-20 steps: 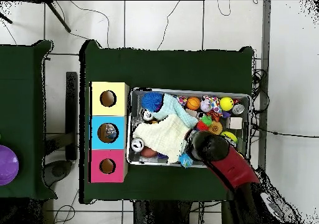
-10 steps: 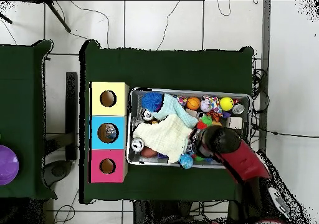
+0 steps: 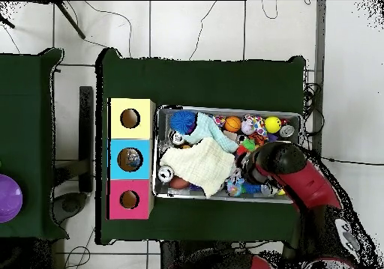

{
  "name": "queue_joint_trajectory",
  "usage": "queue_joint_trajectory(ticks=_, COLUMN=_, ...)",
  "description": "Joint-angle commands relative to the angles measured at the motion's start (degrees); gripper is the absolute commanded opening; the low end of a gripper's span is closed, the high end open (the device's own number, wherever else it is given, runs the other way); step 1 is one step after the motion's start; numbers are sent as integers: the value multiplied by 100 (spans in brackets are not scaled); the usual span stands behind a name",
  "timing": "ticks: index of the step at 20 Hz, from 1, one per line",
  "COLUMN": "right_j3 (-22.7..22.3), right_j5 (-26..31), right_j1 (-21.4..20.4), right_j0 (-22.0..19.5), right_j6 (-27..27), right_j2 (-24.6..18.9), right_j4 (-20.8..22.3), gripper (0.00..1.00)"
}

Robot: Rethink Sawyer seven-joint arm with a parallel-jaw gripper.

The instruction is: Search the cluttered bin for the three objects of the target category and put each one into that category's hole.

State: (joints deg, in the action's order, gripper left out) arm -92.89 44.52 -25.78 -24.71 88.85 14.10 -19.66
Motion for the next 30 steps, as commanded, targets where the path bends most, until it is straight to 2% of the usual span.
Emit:
queue_joint_trajectory(ticks=1, right_j3=500, right_j5=556, right_j1=158, right_j0=195, right_j6=1917, right_j2=24, right_j4=-212, gripper=0)
queue_joint_trajectory(ticks=6, right_j3=278, right_j5=206, right_j1=74, right_j0=261, right_j6=1952, right_j2=77, right_j4=-215, gripper=0)
queue_joint_trajectory(ticks=12, right_j3=136, right_j5=-316, right_j1=23, right_j0=889, right_j6=2392, right_j2=411, right_j4=-38, gripper=0)
queue_joint_trajectory(ticks=15, right_j3=6, right_j5=-825, right_j1=42, right_j0=1069, right_j6=2374, right_j2=478, right_j4=35, gripper=0)
queue_joint_trajectory(ticks=18, right_j3=139, right_j5=-873, right_j1=126, right_j0=1270, right_j6=2544, right_j2=658, right_j4=39, gripper=0)
queue_joint_trajectory(ticks=22, right_j3=546, right_j5=-283, right_j1=253, right_j0=1668, right_j6=3090, right_j2=1081, right_j4=-57, gripper=0)
queue_joint_trajectory(ticks=30, right_j3=1074, right_j5=562, right_j1=450, right_j0=2126, right_j6=4001, right_j2=1414, right_j4=-311, gripper=0)
